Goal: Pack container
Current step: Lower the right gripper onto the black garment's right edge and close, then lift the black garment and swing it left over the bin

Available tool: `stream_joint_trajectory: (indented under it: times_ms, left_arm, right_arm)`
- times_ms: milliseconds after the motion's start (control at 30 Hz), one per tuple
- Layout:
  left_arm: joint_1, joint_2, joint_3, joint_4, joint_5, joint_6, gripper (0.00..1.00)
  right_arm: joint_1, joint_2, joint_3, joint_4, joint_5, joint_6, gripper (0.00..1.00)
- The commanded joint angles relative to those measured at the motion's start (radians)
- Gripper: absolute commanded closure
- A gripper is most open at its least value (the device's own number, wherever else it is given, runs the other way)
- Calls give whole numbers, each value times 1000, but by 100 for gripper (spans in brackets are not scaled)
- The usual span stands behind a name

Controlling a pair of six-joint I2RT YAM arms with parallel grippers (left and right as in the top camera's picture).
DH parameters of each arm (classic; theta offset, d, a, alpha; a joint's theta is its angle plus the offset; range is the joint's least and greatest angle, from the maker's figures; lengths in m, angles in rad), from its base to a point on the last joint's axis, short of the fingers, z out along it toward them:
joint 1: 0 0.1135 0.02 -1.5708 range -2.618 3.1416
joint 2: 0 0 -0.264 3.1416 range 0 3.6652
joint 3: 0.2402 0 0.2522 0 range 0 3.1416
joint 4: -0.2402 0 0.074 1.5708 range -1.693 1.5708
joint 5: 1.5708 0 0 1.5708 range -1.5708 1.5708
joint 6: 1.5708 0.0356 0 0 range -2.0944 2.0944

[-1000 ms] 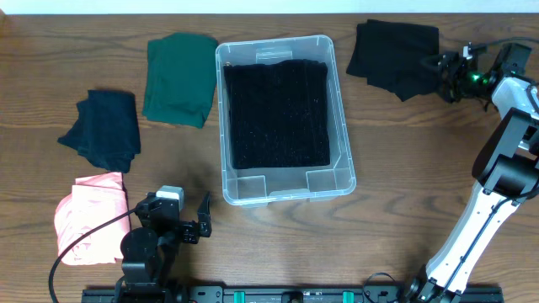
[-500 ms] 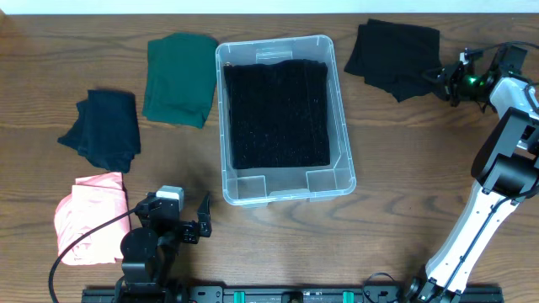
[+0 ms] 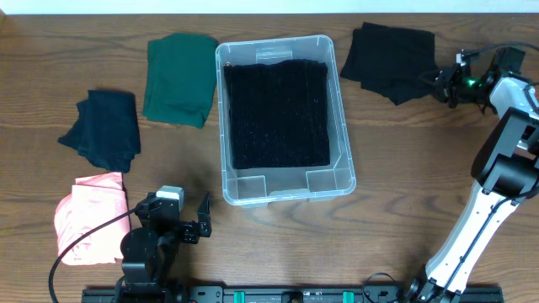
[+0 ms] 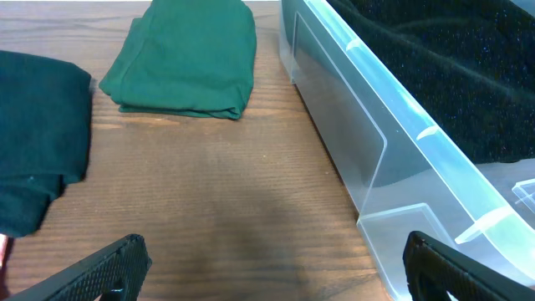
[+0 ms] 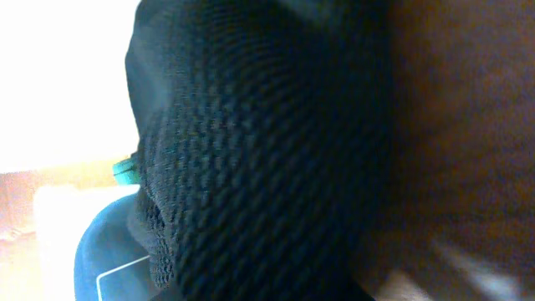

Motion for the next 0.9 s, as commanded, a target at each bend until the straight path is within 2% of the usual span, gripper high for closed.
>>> stream_joint_trajectory:
  times_ms: [0,200,533,867]
  left_arm:
    - [-1,-5,-19,1,-5,5,2]
    - [-1,-5,-19,1,-5,5,2]
    - [-1,-5,-19,1,-5,5,2]
    - [-1,-5,-19,1,-5,5,2]
  right_arm:
    - [13,-144,-2,14,-45,-45,99]
    - [16,-348,-2,28,-37,-43,99]
    - [71,-624,-2,35,-32,39,99]
    - [272,-806,-2,51,-34,70,99]
